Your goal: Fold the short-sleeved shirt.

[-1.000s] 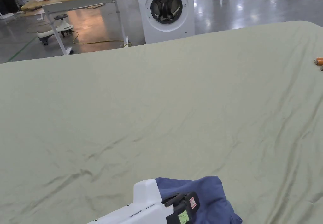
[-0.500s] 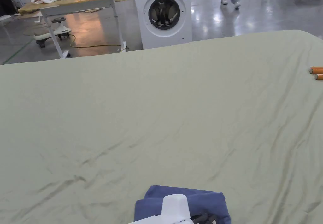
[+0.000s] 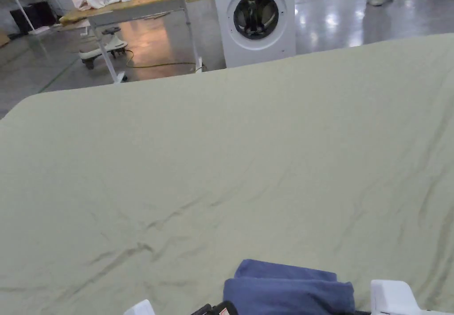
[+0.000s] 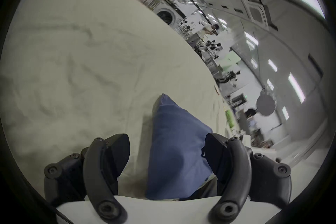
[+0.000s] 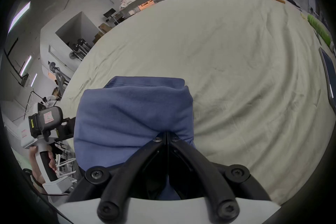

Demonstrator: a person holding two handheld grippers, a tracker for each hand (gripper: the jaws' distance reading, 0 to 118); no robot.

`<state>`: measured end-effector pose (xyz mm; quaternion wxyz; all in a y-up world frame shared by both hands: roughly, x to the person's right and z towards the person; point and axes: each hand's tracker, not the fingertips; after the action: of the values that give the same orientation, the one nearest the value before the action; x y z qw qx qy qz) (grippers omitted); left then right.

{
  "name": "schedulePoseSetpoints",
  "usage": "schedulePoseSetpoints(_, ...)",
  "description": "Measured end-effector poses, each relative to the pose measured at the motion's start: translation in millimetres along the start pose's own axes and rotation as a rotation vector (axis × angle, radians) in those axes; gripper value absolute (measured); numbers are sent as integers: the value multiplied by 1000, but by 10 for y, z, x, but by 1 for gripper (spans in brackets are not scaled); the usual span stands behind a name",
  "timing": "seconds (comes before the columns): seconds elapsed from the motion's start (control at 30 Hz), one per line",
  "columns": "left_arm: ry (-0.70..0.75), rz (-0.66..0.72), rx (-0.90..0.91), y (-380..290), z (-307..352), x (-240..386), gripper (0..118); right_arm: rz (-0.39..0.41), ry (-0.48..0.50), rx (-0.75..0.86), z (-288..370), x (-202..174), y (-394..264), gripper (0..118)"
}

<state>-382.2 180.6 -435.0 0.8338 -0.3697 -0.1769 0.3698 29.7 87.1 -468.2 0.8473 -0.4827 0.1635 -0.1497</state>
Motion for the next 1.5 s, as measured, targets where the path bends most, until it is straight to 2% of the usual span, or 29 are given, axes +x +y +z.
schedulePoseSetpoints(0.1,-58,103,-33,39,-184,-182,86,8,8,24,-49,39,-92,0)
schedulePoseSetpoints(0.2,-76,56,-92,1,-428,-132,78,-15,14,42,-33,58,-113,0)
schedulePoseSetpoints(0.23,-80,37,-98,-23,-464,-98,62,-16,8,43,-35,29,-118,0)
schedulePoseSetpoints(0.27,-106,29,-103,-31,-479,-88,40,-9,-3,42,-31,2,-114,0)
schedulePoseSetpoints(0.3,-95,37,-110,-37,-544,-66,34,-1,-12,42,-28,-12,-114,0)
schedulePoseSetpoints(0.33,-13,23,-109,-64,-604,8,31,13,-23,43,-31,-22,-121,0)
schedulePoseSetpoints(0.37,4,-5,-126,-61,-636,22,29,23,-28,46,-33,-51,-126,0)
schedulePoseSetpoints(0.53,-36,27,-104,-11,-511,24,23,29,-15,72,1,-19,-175,0)
schedulePoseSetpoints(0.6,-23,26,-88,33,-439,83,21,16,27,96,68,22,-191,0)
schedulePoseSetpoints(0.67,-81,12,-51,98,-209,97,21,-72,116,170,260,64,-224,0)
schedulePoseSetpoints(0.73,-42,-69,22,182,138,197,21,-65,132,244,461,121,-279,0)
schedulePoseSetpoints(0.77,-14,-102,53,266,350,159,21,-46,112,236,561,152,-298,0)
schedulePoseSetpoints(0.9,165,-92,145,736,1123,-246,21,7,-7,217,795,351,-459,0)
schedulePoseSetpoints(1.03,459,-134,181,1249,1557,-747,21,-44,-30,194,948,576,-694,0)
schedulePoseSetpoints(1.1,570,-163,179,1455,1642,-966,23,-96,-70,212,1032,652,-771,0)
schedulePoseSetpoints(1.13,620,-160,172,1551,1639,-1059,28,-133,-76,225,1071,692,-802,0)
schedulePoseSetpoints(1.2,700,-167,168,1659,1600,-1167,58,-196,-66,262,1140,739,-841,0)
schedulePoseSetpoints(1.23,755,-178,196,1654,1558,-1172,68,-219,-57,274,1166,756,-850,0)
schedulePoseSetpoints(1.27,794,-211,227,1640,1536,-1162,72,-228,-52,277,1186,762,-847,0)
schedulePoseSetpoints(1.33,835,-177,311,1666,1611,-1079,72,-201,-57,283,1229,717,-810,0)
schedulePoseSetpoints(1.4,792,-173,408,1586,1782,-889,72,-133,-82,303,1269,644,-757,0)
schedulePoseSetpoints(1.5,702,-290,481,1281,1952,-377,72,-41,-82,346,1317,527,-617,0)
